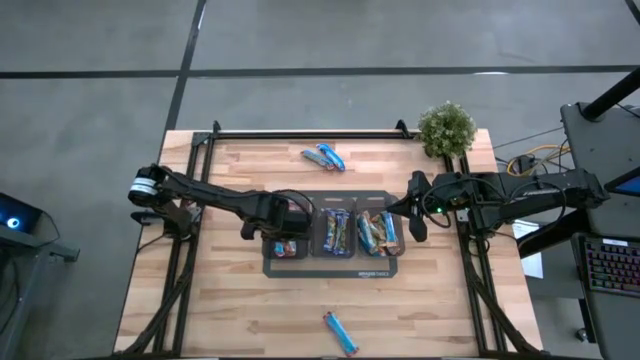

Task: Pick and place Granola Bars by type
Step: Put the red granola bar into the left black bin

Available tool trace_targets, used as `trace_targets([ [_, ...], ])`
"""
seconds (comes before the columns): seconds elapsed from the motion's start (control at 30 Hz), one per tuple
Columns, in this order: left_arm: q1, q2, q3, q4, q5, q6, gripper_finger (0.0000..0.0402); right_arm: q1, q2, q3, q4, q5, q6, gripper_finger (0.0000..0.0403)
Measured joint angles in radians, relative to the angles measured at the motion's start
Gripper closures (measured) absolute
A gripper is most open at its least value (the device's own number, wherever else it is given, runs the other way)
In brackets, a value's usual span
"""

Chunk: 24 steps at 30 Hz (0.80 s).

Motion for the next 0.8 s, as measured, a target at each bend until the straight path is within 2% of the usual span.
trace_targets([
  [0.37,0.001,0.001,-0.113,0.214,-0.002,-0.071,0.0303,0.0,0.0,0.0,0.0,0.0,0.0,0.0394],
  [0.5,0.001,0.001,-0.122,0.236,-0.007,-0.063,0.0297,0.0,0.0,0.0,0.0,0.0,0.0,0.0394],
  [0.8,0.002,0.001,-0.133,0.25,-0.007,-0.065,0.0219,0.0,0.0,0.0,0.0,0.0,0.0,0.0394],
])
